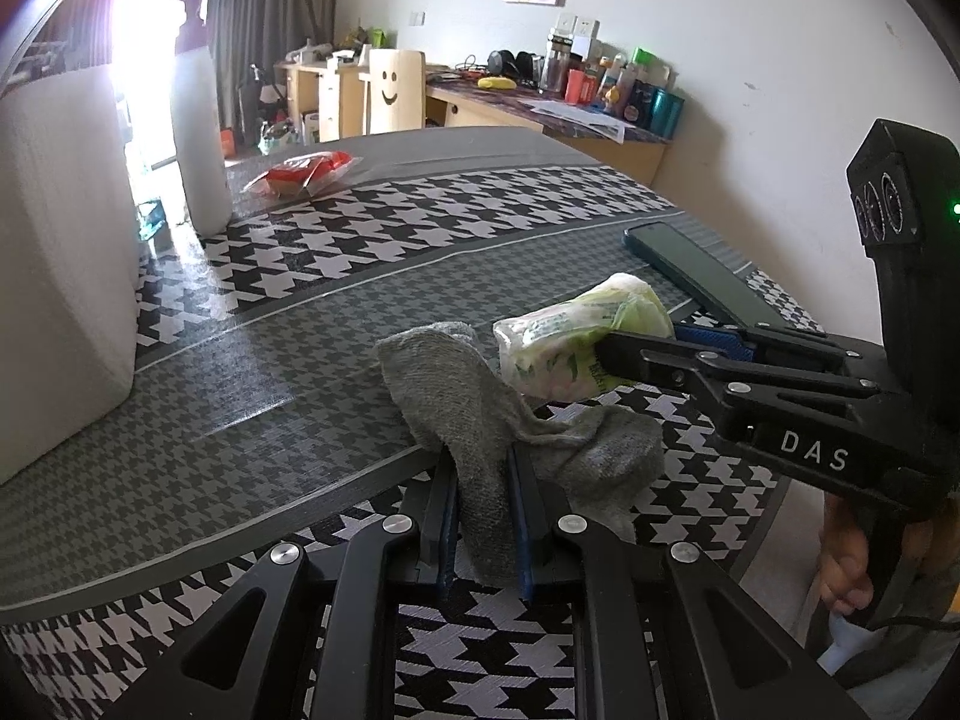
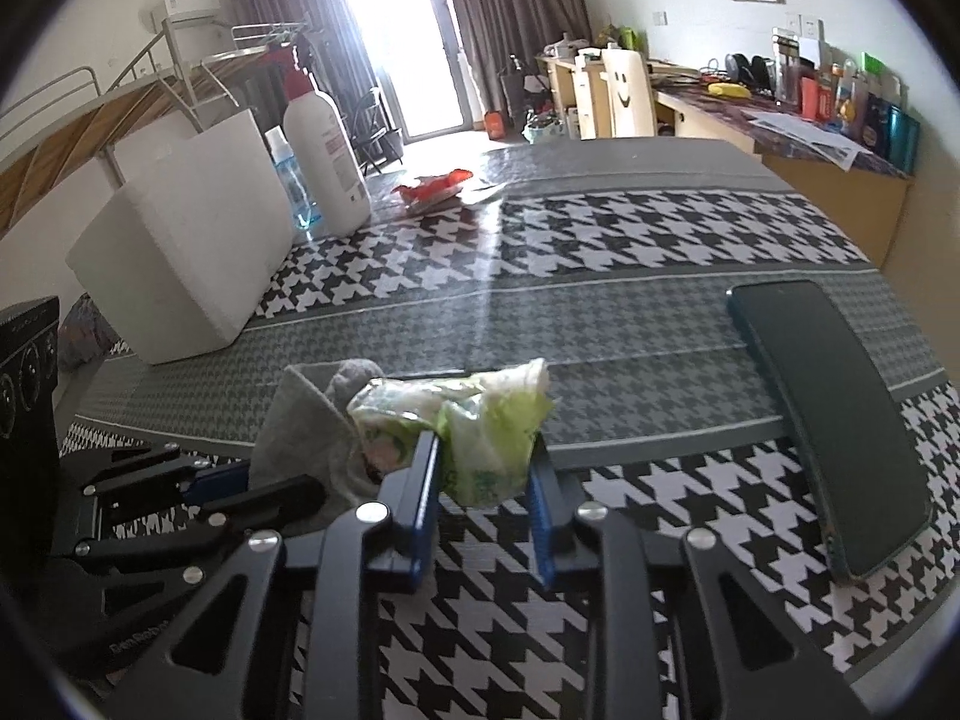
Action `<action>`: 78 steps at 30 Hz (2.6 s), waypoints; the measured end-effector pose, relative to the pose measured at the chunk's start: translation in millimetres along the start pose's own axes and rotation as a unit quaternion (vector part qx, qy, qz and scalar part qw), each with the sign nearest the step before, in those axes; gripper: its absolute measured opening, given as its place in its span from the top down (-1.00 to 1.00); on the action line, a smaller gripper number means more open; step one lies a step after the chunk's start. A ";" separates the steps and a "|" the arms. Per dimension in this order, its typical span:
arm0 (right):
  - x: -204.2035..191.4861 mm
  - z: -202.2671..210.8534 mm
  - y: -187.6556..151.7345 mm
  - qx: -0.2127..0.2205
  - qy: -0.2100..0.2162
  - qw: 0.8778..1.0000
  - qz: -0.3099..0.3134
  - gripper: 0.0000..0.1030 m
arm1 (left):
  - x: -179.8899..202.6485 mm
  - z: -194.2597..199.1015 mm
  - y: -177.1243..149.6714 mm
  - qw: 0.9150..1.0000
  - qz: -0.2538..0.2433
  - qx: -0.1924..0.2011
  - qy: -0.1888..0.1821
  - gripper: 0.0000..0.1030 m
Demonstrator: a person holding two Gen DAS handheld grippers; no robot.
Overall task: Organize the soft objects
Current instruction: 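Grasp the grey sock with the left tool while the right tool grasps the green plastic bag, then lift the grey sock with the left tool while the right tool lifts the green bag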
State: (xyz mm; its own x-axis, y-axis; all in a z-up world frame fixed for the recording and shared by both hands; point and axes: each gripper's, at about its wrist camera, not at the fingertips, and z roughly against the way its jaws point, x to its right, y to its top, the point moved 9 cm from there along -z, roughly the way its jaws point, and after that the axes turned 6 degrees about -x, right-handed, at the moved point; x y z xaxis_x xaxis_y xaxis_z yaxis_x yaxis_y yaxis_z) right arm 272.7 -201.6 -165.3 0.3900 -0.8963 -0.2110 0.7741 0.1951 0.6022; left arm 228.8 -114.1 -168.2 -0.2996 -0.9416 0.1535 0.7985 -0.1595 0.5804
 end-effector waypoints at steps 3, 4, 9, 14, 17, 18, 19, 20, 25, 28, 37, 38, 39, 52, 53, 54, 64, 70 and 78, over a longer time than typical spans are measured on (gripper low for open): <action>1.4 4.1 -0.6 0.006 -0.002 1.000 -0.001 0.39 | -0.1 4.5 -0.1 1.000 -0.002 0.005 0.002 0.72; 1.6 4.8 -0.3 0.007 -0.004 1.000 -0.001 0.39 | 0.6 5.9 -0.3 1.000 -0.003 0.006 0.003 0.72; 2.2 13.4 0.5 0.016 -0.008 1.000 -0.001 0.39 | 7.0 10.9 -0.8 1.000 -0.007 0.011 0.005 0.72; 3.9 19.5 -0.7 0.022 -0.010 1.000 -0.005 0.39 | 11.2 18.0 -0.3 1.000 -0.012 0.019 0.009 0.73; 4.4 22.1 -1.2 0.025 -0.015 1.000 -0.006 0.39 | 15.5 20.7 1.1 1.000 -0.014 0.023 0.010 0.75; 4.4 23.3 -1.2 0.026 -0.015 1.000 -0.007 0.39 | 16.0 22.2 0.5 1.000 -0.015 0.025 0.010 0.75; 4.1 24.0 -1.4 0.027 -0.014 0.999 -0.008 0.39 | 16.0 23.8 0.4 0.999 -0.016 0.027 0.011 0.75; 4.2 25.1 -1.6 0.028 -0.015 0.999 -0.008 0.39 | 17.3 24.1 1.2 0.999 -0.017 0.027 0.012 0.75; 3.8 28.8 -2.7 0.034 -0.015 0.999 -0.008 0.39 | 19.4 28.6 -0.3 0.999 -0.021 0.031 0.012 0.84; 3.8 31.5 -2.8 0.039 -0.015 0.999 -0.007 0.39 | 22.2 32.6 0.0 0.999 -0.025 0.037 0.010 0.88; 0.9 39.9 -4.5 0.050 -0.016 0.999 -0.008 0.39 | 22.7 43.2 1.0 0.998 -0.027 0.047 0.013 0.89; 0.2 41.2 -4.7 0.051 -0.015 0.999 -0.008 0.39 | 21.6 44.9 0.9 0.998 -0.027 0.049 0.013 0.89; 0.2 42.2 -5.2 0.052 -0.014 0.998 -0.009 0.39 | 21.6 45.7 1.5 0.998 -0.026 0.049 0.014 0.89; -5.6 52.2 -2.2 0.069 -0.013 0.998 -0.004 0.39 | 15.1 57.6 10.0 0.997 -0.027 0.062 0.037 0.88; -6.0 53.1 -1.6 0.072 -0.014 0.997 -0.003 0.39 | 14.8 57.8 10.8 0.997 -0.028 0.063 0.037 0.88; -6.2 53.9 -1.0 0.074 -0.013 0.997 -0.003 0.39 | 14.9 59.2 10.9 0.997 -0.028 0.064 0.038 0.88; -8.1 60.0 4.6 0.091 -0.015 0.996 -0.007 0.39 | 10.8 64.7 16.8 0.996 -0.031 0.071 0.045 0.88; -13.0 61.2 6.4 0.097 -0.013 0.995 -0.005 0.39 | 8.6 69.4 19.5 0.995 -0.036 0.076 0.044 0.88; -20.8 61.5 14.7 0.106 -0.013 0.994 -0.001 0.39 | 0.9 78.0 24.0 0.994 -0.042 0.090 0.052 0.88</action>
State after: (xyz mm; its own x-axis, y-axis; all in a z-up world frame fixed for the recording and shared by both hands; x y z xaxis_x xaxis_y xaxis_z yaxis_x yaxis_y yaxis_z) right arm 245.3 -204.6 -104.7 0.3732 -0.9074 -0.1934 0.6506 0.1073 0.7518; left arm 207.0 -95.7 -91.7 -0.2986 -0.9542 0.0207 0.6642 -0.1922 0.7224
